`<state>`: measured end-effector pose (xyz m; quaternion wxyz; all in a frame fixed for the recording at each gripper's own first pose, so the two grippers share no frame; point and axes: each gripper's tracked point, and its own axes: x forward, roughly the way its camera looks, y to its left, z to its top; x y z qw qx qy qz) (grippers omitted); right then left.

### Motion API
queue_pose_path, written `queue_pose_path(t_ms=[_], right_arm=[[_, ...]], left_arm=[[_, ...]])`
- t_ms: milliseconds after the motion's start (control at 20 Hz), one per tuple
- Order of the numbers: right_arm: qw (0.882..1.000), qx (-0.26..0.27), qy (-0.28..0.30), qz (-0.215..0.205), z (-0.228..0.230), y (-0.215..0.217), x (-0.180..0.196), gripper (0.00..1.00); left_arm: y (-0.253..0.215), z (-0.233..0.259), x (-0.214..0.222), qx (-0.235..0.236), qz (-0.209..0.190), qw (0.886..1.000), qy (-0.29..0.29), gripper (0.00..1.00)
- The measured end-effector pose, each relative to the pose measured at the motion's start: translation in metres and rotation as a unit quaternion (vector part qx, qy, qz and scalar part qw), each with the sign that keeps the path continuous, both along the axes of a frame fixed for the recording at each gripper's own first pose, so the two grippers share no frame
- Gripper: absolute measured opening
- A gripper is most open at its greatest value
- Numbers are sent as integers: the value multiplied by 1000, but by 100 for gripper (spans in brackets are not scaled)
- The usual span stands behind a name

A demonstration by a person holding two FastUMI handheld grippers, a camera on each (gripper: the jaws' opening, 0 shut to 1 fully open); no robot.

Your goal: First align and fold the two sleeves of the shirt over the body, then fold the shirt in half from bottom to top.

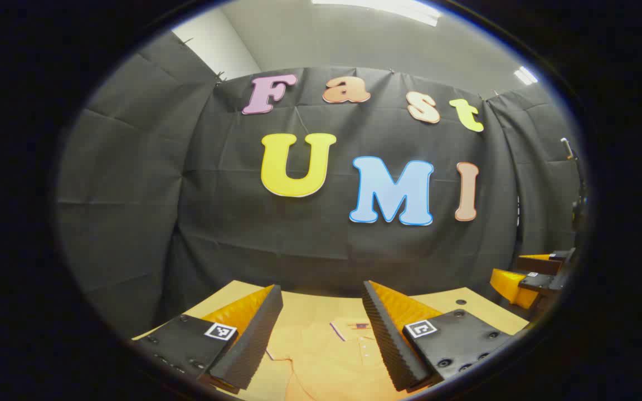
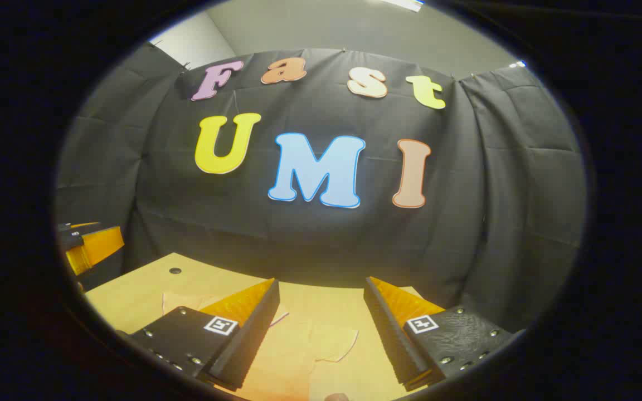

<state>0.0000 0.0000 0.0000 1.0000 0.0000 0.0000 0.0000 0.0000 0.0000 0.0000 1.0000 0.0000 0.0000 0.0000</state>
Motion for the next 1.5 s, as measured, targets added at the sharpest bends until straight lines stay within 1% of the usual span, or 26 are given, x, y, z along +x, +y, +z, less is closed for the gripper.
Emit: queue_pose_path(t_ms=[400, 600, 800, 1000, 1200, 1400, 1500], right_arm=[[1000, -7, 3, -1, -6, -2, 4, 94], [1000, 3, 13, -3, -14, -6, 9, 94], [1000, 6, 16, -1, -16, -5, 17, 95], [999, 10, 30, 4, -26, -4, 29, 95], [998, 20, 57, 21, -45, -1, 45, 94], [994, 33, 100, 27, -81, -3, 69, 95], [991, 40, 124, 21, -103, -9, 84, 95]], left_arm=[[-8, -11, 11, -7, -8, 1000, 17, 94], [-9, -14, 17, -5, -8, 1000, 23, 94], [-11, -16, 24, -4, -9, 1000, 25, 94], [-11, -19, 30, -6, -8, 1000, 28, 94], [-10, -27, 35, -12, -4, 999, 38, 94], [-4, -34, 39, -12, 7, 999, 49, 94], [-2, -37, 38, -13, 13, 999, 52, 94]])
